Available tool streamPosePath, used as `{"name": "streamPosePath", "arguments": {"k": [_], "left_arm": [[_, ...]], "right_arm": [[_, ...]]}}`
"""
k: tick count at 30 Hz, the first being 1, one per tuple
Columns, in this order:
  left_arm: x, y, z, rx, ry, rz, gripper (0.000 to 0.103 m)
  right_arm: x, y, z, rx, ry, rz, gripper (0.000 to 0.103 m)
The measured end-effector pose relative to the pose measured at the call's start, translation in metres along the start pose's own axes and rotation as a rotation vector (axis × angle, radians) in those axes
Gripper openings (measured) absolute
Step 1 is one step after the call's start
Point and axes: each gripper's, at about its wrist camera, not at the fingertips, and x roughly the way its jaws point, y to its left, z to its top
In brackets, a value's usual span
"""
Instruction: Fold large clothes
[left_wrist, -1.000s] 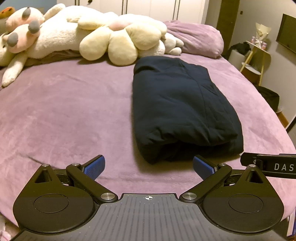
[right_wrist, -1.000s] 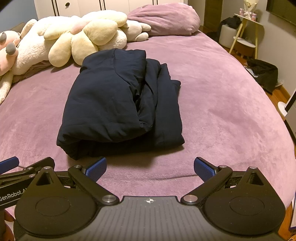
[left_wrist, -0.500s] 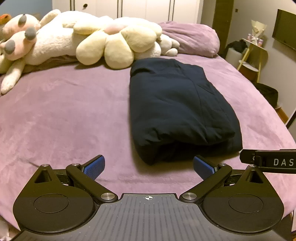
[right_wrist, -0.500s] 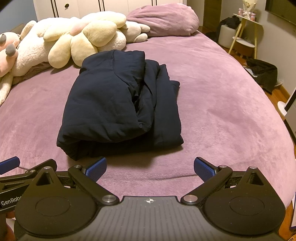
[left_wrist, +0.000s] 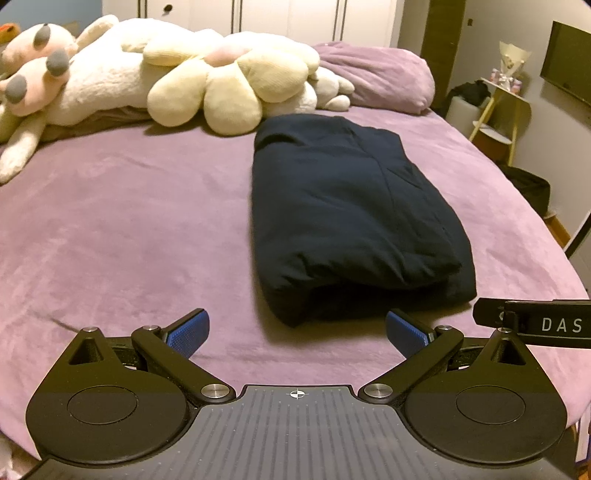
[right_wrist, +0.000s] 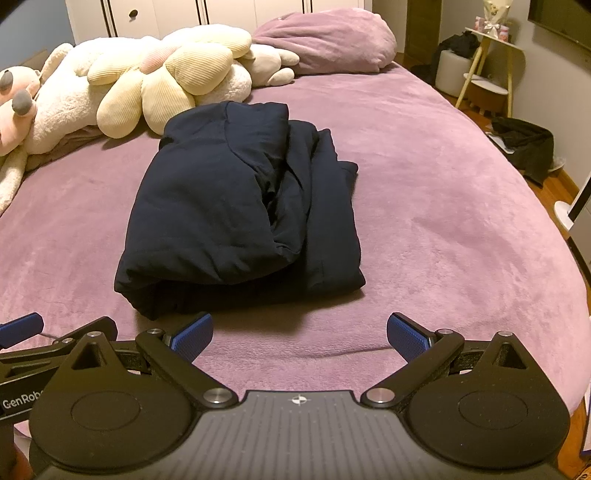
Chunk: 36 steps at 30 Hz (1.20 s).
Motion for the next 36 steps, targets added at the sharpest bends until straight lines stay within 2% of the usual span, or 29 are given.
{"name": "streamPosePath", "arguments": {"k": [6,36], "left_arm": [[0.0019,0.0017,-0.0006,-0.009,0.013,-0.016,0.103],[-0.0003,-0.0051,-0.0026,0.027,-0.003,0.028,0.103]], "right_arm": [[-0.0021,-0.0003,-0.0006,0.007,0.000,-0.003,0.101],[-0.0035,0.0002,-0.0031,-0.003,-0.010,-0.002,0.101]]}}
